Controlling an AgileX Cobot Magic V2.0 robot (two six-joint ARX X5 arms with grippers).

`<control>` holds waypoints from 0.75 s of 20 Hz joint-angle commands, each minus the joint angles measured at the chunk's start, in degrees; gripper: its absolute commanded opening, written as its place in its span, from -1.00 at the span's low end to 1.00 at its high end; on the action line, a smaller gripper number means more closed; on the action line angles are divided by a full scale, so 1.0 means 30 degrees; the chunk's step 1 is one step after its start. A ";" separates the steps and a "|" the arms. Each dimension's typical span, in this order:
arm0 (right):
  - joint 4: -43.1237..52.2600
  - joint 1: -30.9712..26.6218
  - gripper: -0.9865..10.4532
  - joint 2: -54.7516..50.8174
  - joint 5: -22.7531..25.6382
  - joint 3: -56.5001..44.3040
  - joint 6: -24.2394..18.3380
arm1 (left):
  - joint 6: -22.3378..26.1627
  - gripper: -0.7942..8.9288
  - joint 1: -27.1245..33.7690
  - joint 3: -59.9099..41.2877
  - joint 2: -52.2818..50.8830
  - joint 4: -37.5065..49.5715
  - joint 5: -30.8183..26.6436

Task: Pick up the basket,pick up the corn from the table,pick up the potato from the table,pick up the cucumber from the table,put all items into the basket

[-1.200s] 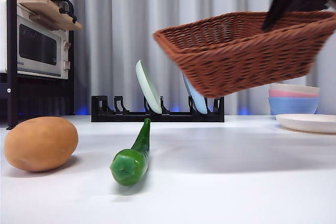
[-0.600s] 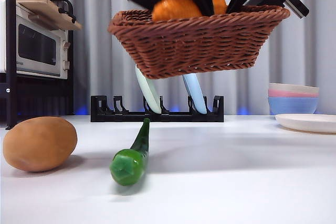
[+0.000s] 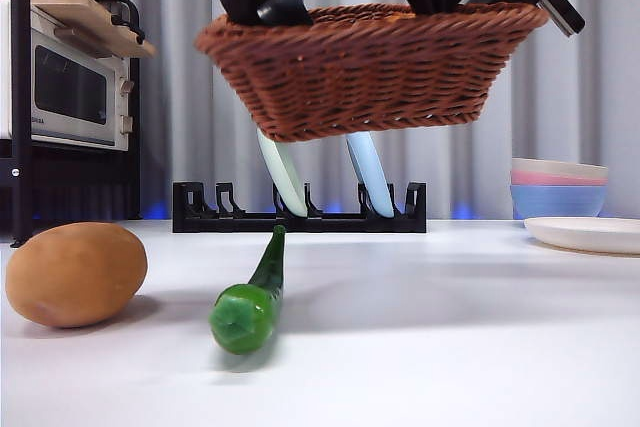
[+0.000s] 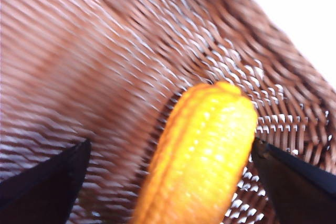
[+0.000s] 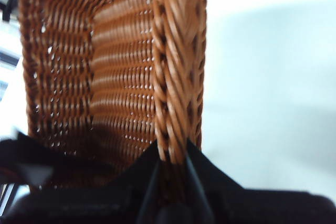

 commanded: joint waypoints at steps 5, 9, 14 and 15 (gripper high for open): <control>0.0350 -0.0743 -0.86 -0.0080 -0.0240 0.0022 0.0087 | 0.1027 0.33 -0.0124 0.4051 -0.2659 -0.5748 -0.0160; 0.0342 -0.1392 -0.86 -0.0080 -0.0270 0.0029 -0.0182 | 0.1056 0.33 -0.0117 0.4626 -0.5173 -0.9049 -0.1880; 0.0342 -0.2339 -0.86 -0.0080 -0.0299 0.0022 -0.0313 | -0.0211 0.32 -0.0117 0.3461 -0.7271 -1.3391 -0.4291; 0.0342 -0.2528 -0.86 -0.0080 -0.0306 0.0022 -0.0321 | -0.0663 0.32 -0.0117 0.2696 -0.7730 -1.3245 -0.4284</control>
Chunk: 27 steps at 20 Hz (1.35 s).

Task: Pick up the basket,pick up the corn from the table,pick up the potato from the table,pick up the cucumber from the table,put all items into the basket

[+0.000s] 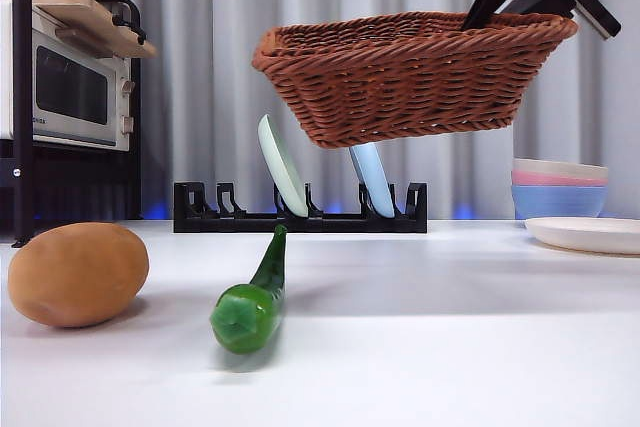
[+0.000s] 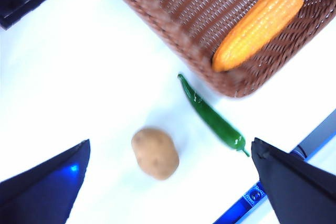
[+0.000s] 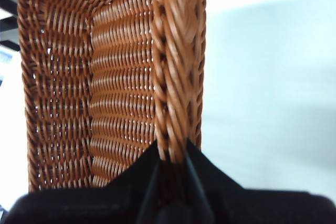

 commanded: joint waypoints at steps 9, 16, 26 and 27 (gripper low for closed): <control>0.0313 -0.1362 -0.86 -0.0080 -0.0240 0.0029 -0.0313 | -0.3322 0.32 0.1239 -1.0622 -0.1596 0.4962 0.0444; 0.0313 -0.1362 -0.86 -0.0080 -0.0233 0.0029 -0.0328 | -0.1574 0.32 0.5785 -1.2560 0.1486 0.9326 0.4779; 0.0284 -0.1362 -0.86 -0.0080 -0.0226 0.0029 -0.0321 | -0.0160 -0.14 0.7810 -1.2560 0.6849 1.1366 0.6222; 0.0284 -0.1362 -0.86 -0.0080 -0.0226 0.0029 -0.0321 | -0.0029 -0.59 0.7810 -1.2560 0.6878 1.1366 0.6215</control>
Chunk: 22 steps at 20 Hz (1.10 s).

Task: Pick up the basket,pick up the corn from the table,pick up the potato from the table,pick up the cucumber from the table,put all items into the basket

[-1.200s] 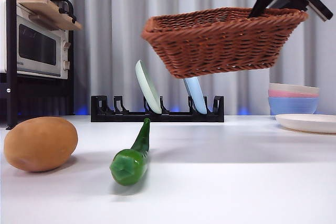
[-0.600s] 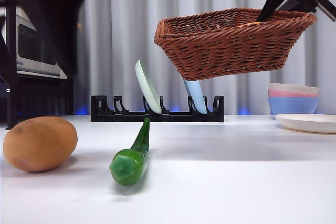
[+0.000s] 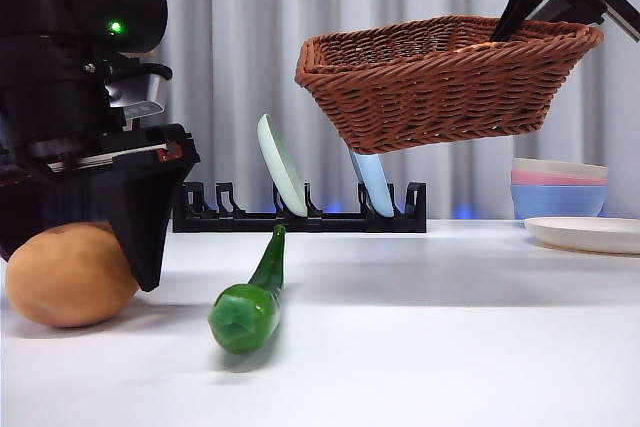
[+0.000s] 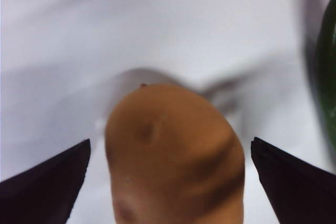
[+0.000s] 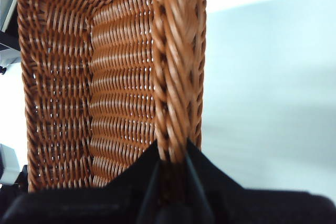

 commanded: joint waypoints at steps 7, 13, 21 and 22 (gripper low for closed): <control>0.0284 0.0015 -0.86 -0.0080 -0.0219 0.0029 0.0036 | 0.4991 -0.85 0.0073 0.0510 -0.0750 -0.3949 0.4306; 0.0284 0.0029 -0.86 -0.0080 -0.0211 0.0029 0.0044 | 1.1067 -0.85 0.0015 0.4364 -0.4408 -1.0848 1.2101; -0.0124 0.1231 -0.86 -0.0080 -0.0211 0.0029 0.0051 | 0.2390 -0.85 -0.0816 0.8517 -0.5362 0.2404 1.2626; -0.0124 0.1545 -0.86 -0.0080 -0.0204 0.0029 0.0051 | 0.1632 -0.85 -0.1173 0.8517 -0.5246 0.3934 1.0805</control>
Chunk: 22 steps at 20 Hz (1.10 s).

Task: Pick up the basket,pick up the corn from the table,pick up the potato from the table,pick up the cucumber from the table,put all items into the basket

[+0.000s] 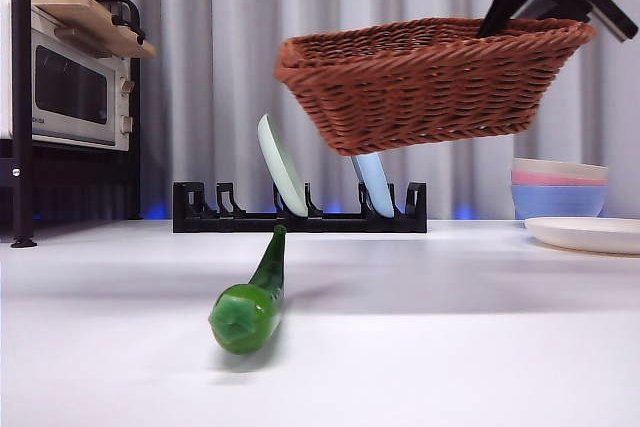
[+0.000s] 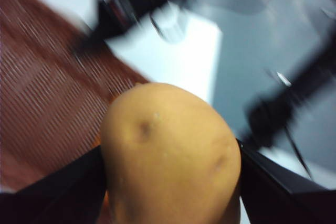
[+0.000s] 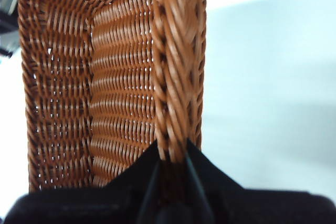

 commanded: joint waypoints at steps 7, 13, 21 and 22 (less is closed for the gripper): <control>0.0291 0.2412 -0.86 -0.0073 -0.0073 0.0022 0.0036 | -0.1326 -0.85 -0.2994 -0.0102 0.2994 0.1821 -1.0418; 0.0284 0.2754 -0.86 -0.0080 -0.0087 0.0029 0.0044 | -0.0867 -0.37 -0.3803 -0.0102 0.6382 0.0131 -1.1497; 0.0284 0.2747 -0.86 -0.0073 -0.0073 0.0022 0.0044 | -0.1421 0.30 -0.3949 -0.0080 0.6615 0.0568 -1.2378; 0.0284 0.2747 -0.86 -0.0073 -0.0080 0.0022 0.0044 | -0.1443 0.30 -0.3949 -0.0051 0.6528 0.0619 -1.2364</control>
